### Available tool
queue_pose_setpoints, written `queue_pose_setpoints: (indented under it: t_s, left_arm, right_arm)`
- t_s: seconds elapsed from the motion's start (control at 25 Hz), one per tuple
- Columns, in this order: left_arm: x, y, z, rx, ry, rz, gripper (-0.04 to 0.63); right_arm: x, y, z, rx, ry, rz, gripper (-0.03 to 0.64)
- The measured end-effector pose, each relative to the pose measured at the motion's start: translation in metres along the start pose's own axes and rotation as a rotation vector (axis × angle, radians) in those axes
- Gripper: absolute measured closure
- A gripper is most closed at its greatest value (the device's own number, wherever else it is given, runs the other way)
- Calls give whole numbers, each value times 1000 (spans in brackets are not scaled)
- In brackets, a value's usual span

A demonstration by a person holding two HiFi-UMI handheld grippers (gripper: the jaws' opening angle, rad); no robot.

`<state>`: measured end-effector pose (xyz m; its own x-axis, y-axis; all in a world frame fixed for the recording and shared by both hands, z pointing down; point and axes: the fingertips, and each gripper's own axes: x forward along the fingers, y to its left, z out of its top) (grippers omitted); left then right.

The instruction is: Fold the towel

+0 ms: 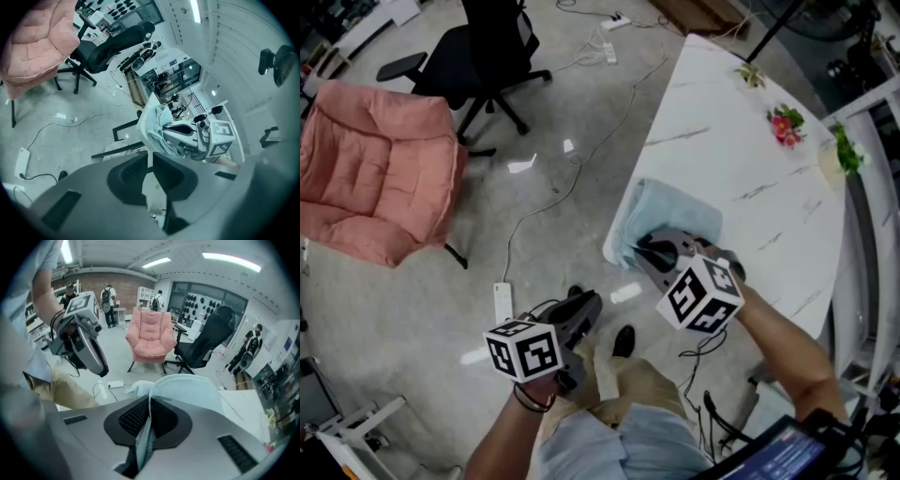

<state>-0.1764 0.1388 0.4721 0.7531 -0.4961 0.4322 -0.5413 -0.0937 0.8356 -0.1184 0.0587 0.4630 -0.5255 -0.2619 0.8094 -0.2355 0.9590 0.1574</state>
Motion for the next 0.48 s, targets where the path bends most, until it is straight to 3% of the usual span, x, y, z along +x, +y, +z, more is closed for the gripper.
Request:
queue_pose_setpoints:
  t_s: [0.16,0.48]
  left_arm:
    - [1,-2,3,7,-2,-13,557]
    - [3,-5,1,18,3,-21,557]
  right_arm:
    - [-16,-5,7,177,-91,90,584]
    - [-40,-10,20,254,-203,157,584]
